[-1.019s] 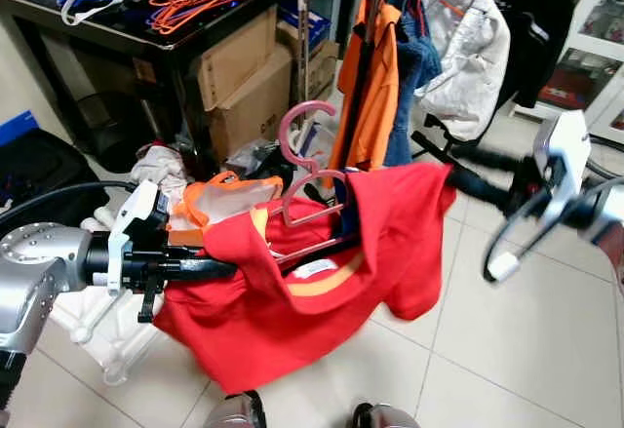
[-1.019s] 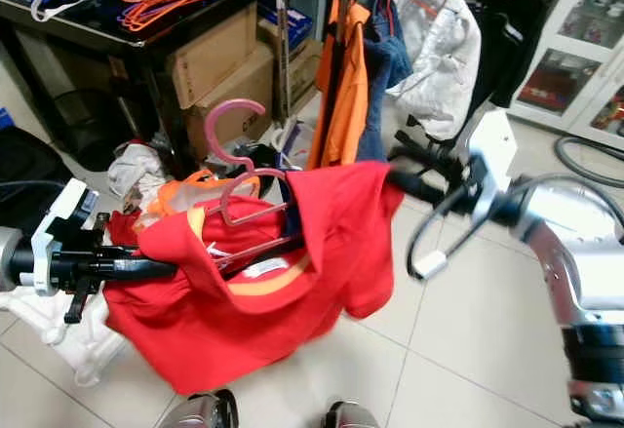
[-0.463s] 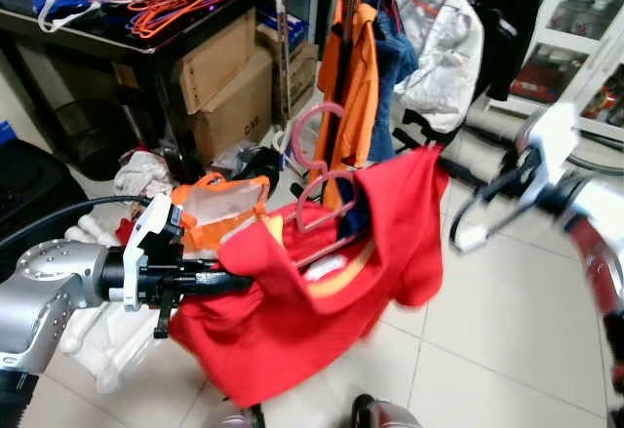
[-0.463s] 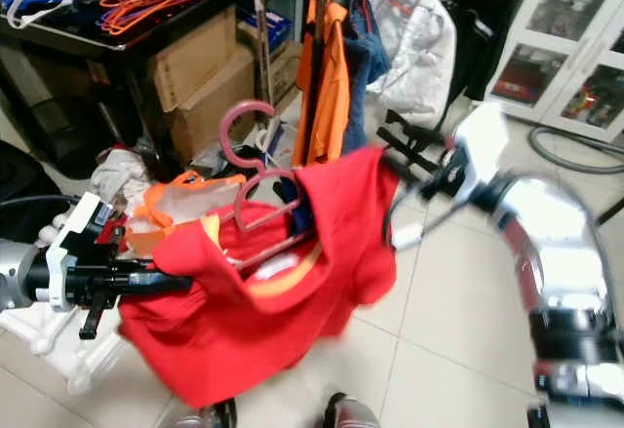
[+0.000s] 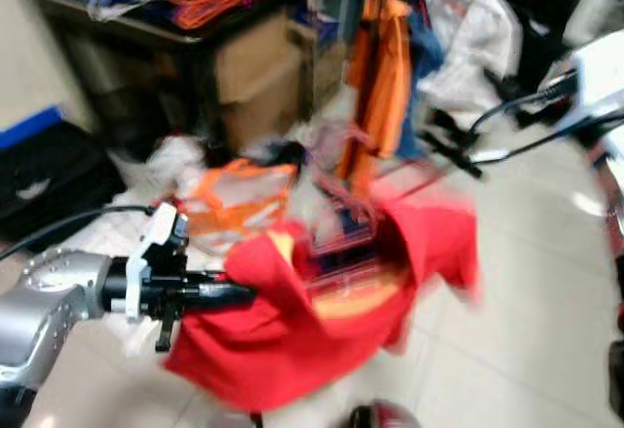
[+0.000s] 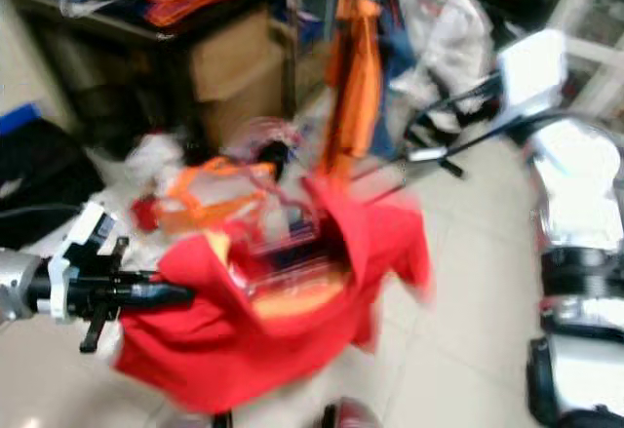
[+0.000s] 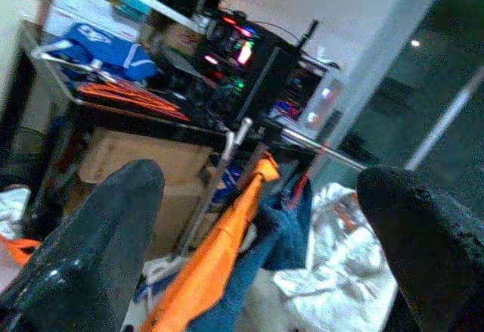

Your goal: Hang hanger

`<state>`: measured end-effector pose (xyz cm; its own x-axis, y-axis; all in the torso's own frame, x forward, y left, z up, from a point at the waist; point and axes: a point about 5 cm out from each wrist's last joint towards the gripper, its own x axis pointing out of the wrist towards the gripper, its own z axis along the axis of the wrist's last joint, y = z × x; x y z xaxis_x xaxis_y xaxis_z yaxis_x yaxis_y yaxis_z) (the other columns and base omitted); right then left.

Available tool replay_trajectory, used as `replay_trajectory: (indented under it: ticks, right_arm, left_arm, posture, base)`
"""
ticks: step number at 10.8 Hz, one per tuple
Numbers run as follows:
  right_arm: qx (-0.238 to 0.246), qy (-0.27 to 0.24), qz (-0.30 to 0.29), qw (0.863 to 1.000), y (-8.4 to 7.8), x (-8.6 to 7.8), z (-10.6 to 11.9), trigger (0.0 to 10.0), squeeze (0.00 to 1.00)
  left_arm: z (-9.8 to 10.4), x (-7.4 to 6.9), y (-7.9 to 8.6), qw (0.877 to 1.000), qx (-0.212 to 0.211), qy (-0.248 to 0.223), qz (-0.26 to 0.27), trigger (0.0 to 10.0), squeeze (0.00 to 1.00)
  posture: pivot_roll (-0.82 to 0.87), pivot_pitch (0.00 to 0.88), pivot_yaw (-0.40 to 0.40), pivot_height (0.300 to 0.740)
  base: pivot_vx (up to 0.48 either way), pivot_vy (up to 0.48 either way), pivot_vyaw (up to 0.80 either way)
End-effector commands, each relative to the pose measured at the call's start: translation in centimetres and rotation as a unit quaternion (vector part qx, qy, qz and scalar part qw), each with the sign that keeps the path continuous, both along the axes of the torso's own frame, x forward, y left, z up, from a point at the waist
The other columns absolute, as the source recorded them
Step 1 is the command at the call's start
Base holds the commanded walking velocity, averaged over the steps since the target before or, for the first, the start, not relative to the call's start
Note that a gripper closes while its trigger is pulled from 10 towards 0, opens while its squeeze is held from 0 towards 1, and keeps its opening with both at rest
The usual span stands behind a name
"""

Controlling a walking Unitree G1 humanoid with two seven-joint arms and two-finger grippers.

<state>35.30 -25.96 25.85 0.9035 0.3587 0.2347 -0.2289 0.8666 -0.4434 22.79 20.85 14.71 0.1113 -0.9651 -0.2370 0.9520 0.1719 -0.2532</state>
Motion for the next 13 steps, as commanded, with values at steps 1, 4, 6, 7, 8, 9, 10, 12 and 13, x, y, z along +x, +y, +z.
replay_trajectory:
  ticks: [1,4,6,7,8,9,10,12,13]
  right_arm:
    - [-0.034,0.001,0.012,0.999,1.1,0.4,-0.8,10.0,0.00]
    - [-0.023,0.001,0.119,0.993,2.9,-1.0,-0.7,10.0,0.00]
    - [0.008,0.074,0.104,0.992,0.5,-3.1,-4.6,10.0,0.00]
    - [0.036,0.118,0.099,0.987,-0.5,-4.9,-6.9,10.0,0.00]
    - [0.034,0.157,0.118,0.980,-0.4,-6.7,-8.2,10.0,0.00]
    - [0.058,0.168,0.117,0.977,-0.6,-7.8,-8.2,10.0,0.00]
    - [0.116,0.148,0.102,0.977,-1.2,-8.4,-7.1,10.0,0.00]
    - [0.182,0.143,0.098,0.968,-2.4,-9.4,-6.2,10.0,0.00]
    - [0.195,0.205,0.148,0.948,-2.4,-11.5,-6.9,10.0,0.00]
  left_arm:
    - [0.9,0.0,-0.7,1.000,-0.015,-0.013,-0.020,0.0,0.00]
    - [1.1,0.1,-1.4,1.000,-0.008,-0.026,-0.012,0.0,0.00]
    - [1.3,1.2,-2.0,0.998,-0.011,-0.056,0.031,10.0,0.00]
    - [1.2,1.3,-2.1,0.997,-0.020,-0.055,0.046,10.0,0.00]
    - [1.2,1.4,-2.1,0.997,-0.026,-0.051,0.056,10.0,0.00]
    - [1.4,1.7,-2.0,0.996,-0.031,-0.053,0.064,10.0,0.00]
    - [1.5,2.1,-1.8,0.995,-0.030,-0.056,0.078,10.0,0.00]
    - [1.1,4.0,-1.7,0.982,-0.038,-0.076,0.167,10.0,0.00]
    - [0.6,4.6,-1.8,0.974,-0.047,-0.066,0.211,10.0,0.00]
  posture:
    - [-0.11,0.111,-0.010,0.740]
    - [-0.09,0.119,-0.015,0.740]
    - [-0.10,0.121,-0.012,0.740]
    - [-0.10,0.123,-0.010,0.740]
    - [-0.11,0.125,-0.006,0.740]
    - [-0.11,0.126,-0.005,0.740]
    - [-0.12,0.127,-0.002,0.740]
    - [-0.13,0.126,-0.001,0.740]
    - [-0.13,0.126,-0.009,0.740]
  base:
    - [0.000,0.000,0.00]
    - [0.000,0.000,0.00]
    - [0.000,0.000,0.00]
    - [0.000,0.000,0.00]
    - [0.000,0.000,0.00]
    - [0.000,0.000,0.00]
    - [0.000,0.000,0.00]
    - [0.000,0.000,0.00]
    - [0.000,0.000,0.00]
